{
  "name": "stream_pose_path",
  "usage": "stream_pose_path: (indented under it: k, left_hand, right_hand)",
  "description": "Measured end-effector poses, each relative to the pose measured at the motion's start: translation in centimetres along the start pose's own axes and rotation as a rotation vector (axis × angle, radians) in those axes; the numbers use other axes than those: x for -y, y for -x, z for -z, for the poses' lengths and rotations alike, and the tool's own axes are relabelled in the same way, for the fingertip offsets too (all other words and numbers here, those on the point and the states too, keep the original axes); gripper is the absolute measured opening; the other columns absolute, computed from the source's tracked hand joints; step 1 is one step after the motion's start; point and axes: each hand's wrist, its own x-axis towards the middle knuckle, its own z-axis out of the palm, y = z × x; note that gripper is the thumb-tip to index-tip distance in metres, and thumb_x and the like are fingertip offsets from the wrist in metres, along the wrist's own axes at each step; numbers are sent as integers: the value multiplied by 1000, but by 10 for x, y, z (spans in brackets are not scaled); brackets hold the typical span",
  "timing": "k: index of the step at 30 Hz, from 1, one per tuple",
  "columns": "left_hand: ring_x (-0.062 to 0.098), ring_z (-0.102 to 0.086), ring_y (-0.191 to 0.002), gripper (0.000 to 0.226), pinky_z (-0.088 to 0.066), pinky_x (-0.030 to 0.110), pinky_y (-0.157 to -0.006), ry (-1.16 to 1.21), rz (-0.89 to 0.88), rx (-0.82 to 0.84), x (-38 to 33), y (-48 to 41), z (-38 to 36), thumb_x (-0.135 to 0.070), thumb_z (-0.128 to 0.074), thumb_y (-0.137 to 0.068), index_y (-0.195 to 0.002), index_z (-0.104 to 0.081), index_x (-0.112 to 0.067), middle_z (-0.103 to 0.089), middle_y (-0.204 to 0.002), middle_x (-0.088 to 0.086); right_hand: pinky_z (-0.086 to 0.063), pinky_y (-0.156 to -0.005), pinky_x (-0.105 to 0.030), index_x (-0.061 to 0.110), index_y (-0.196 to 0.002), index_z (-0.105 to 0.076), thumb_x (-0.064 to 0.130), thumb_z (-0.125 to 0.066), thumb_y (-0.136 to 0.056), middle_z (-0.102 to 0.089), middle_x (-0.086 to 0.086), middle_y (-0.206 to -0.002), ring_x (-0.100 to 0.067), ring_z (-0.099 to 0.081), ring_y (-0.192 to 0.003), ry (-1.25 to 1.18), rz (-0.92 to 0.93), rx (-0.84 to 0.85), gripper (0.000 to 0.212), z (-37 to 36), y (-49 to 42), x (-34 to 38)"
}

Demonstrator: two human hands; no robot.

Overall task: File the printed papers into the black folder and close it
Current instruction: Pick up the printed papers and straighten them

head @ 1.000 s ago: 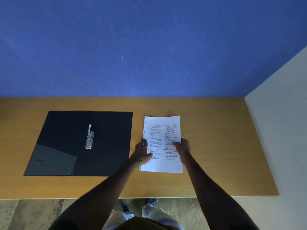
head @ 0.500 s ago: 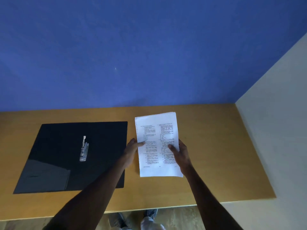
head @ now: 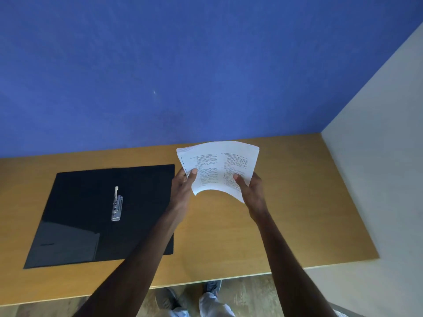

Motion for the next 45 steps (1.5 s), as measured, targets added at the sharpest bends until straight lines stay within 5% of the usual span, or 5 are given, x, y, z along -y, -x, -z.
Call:
stream_pose_path:
  k: [15, 25, 33, 38, 45]
  left_hand:
    - [7, -74, -122, 31, -52, 19, -93, -195, 173, -43, 42, 15, -1, -32, -64, -109, -137, -72, -21, -80, -130, -11]
    - [30, -68, -135, 25, -55, 32, -104, -56, 271, -91, 40, -3, -4, -24, -72, -104, -128, -73, -14, -77, -135, 3]
    - [18, -11, -171, 120, -23, 47, -134, -511, -244, -410, 31, -1, 17, -30, -89, -88, -174, -5, -28, -2, -182, -9]
    - [8, -33, -162, 64, -36, 39, -129, -861, -623, -134, 14, -12, 35, -48, -64, -104, -162, -44, -32, -46, -165, -22]
    - [9, -79, -107, 30, -66, 28, -85, -538, -361, -191, 20, 0, 21, -30, -65, -109, -131, -77, -14, -82, -116, -7]
  right_hand:
    - [-57, -112, -55, 0, -133, -70, -1, -65, -105, -77, -18, -128, -38, -72, -125, 88, -211, -42, 28, 5, 11, -43]
    - [-62, -86, -56, 2, -115, -80, 8, -64, -106, -83, -16, -105, -41, -77, -101, 398, 8, 48, 20, 22, -11, -14]
    - [-59, -79, -35, 42, -123, -80, 17, -64, -98, -85, 8, -112, -30, -80, -101, 1109, 256, 43, 38, 35, -24, 32]
    - [-60, -78, -34, 45, -125, -78, 12, -60, -90, -85, 8, -111, -26, -82, -98, 1382, 363, 161, 51, 31, -32, 47]
    - [-61, -85, -38, 35, -115, -80, 36, -71, -96, -82, 9, -110, -21, -78, -99, 1152, 190, 242, 21, 53, -49, 52]
